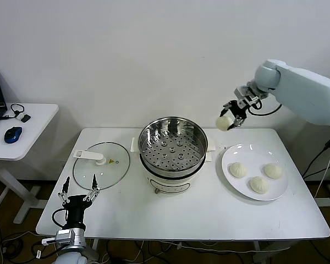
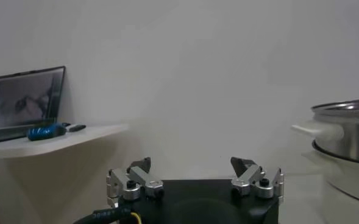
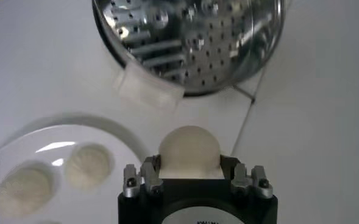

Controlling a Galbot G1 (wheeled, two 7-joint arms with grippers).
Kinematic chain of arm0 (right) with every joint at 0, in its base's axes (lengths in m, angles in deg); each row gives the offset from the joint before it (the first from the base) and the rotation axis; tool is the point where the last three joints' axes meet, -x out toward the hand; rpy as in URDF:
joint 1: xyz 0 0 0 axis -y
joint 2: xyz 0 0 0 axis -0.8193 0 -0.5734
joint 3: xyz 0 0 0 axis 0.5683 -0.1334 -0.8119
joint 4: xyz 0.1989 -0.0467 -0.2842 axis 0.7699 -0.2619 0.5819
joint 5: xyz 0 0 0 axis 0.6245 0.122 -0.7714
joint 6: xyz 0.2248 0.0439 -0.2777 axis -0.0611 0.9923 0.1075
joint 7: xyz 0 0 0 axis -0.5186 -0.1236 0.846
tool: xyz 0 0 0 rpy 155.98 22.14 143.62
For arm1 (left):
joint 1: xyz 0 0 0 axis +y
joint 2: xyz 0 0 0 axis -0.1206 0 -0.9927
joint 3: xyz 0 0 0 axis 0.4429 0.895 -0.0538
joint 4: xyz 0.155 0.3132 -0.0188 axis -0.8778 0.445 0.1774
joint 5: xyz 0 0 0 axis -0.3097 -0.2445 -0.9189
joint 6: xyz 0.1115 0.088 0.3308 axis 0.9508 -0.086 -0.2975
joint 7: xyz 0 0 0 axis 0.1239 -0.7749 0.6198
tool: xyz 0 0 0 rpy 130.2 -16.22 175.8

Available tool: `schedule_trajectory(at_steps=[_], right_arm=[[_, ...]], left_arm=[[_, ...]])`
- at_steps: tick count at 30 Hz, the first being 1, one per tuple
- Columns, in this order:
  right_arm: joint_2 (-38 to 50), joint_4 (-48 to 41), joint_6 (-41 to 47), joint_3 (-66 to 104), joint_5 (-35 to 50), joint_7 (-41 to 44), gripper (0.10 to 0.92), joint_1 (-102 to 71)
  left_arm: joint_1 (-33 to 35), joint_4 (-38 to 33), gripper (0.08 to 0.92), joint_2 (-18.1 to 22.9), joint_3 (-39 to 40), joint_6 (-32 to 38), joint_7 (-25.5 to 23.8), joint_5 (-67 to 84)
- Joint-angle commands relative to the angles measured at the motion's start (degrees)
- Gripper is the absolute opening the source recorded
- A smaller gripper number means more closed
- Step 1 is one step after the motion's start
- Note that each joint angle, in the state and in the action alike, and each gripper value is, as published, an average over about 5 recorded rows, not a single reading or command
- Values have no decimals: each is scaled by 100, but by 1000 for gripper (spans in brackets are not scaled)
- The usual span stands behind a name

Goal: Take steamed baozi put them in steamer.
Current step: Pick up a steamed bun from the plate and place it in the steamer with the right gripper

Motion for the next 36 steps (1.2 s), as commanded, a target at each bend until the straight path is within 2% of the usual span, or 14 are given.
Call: schedule_trajectory(at_steps=[1, 10, 14, 17, 36], right_arm=[[-716, 763, -1455, -554, -305, -280, 646, 733], [-1606, 156, -2748, -322, -1567, -739, 645, 346], [-1951, -515, -3103, -64, -2330, -914, 645, -124], [-2112, -918, -3132, 74, -2723, -1014, 645, -417], [-2746, -2548, -3132, 1195, -3638, -1215, 645, -1624]], left_arm=[[2, 21, 823, 15, -24, 10, 20, -6], [-15, 71, 823, 30, -65, 25, 60, -3], [-6, 80, 823, 15, -122, 34, 70, 12], [-2, 85, 823, 5, -154, 37, 71, 18], [-34, 208, 823, -18, -185, 76, 81, 19]])
